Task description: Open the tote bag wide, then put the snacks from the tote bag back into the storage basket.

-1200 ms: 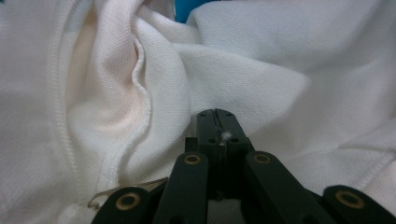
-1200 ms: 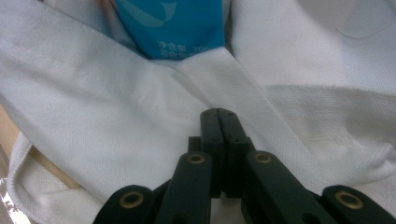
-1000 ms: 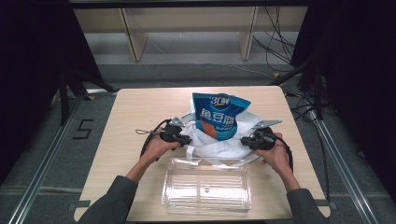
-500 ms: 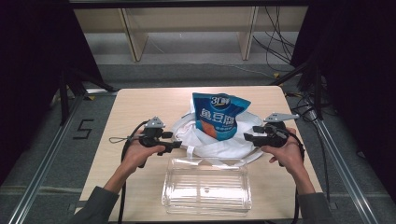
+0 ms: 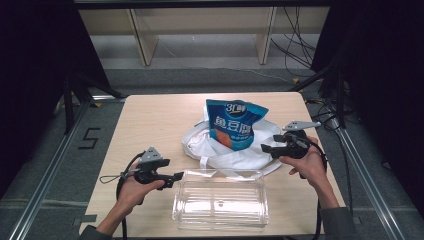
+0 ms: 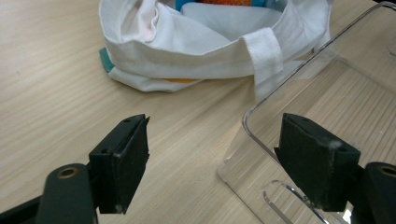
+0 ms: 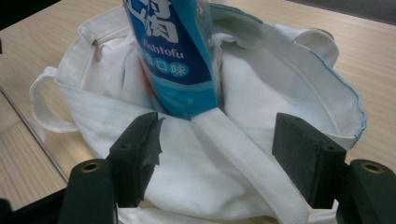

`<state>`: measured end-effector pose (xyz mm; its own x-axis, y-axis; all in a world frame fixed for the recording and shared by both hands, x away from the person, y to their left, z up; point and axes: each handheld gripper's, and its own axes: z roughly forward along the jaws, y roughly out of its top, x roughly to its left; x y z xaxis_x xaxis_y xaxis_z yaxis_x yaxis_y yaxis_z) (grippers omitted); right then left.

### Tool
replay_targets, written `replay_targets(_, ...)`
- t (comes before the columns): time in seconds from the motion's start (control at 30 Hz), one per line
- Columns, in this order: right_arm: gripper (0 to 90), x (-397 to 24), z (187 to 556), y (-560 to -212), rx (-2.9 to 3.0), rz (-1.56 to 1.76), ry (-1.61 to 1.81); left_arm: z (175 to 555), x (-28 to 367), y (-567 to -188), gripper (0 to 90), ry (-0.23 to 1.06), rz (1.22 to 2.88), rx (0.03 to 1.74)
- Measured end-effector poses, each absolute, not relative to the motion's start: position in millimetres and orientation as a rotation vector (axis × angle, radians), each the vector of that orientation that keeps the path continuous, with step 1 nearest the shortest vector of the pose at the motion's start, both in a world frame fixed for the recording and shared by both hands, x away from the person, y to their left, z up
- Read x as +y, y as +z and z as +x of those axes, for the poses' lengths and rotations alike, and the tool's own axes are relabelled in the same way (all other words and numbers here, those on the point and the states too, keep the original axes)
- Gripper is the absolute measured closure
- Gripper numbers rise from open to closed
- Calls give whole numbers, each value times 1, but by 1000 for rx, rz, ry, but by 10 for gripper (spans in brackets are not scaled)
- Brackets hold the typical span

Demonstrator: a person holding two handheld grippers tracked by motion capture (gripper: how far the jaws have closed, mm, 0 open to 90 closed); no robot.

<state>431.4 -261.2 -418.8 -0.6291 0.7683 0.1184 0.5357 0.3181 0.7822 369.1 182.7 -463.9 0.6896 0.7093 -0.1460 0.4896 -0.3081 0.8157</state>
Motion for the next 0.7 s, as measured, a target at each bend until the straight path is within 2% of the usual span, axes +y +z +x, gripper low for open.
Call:
replay_targets(0.3,326,-260,433,-421,2306,1133,1187,358,193,-450,235,305,1954,898)
replay_targets(0.7,308,-265,430,-408,2304,1119,1180,341,218,-464,235,337,1963,980)
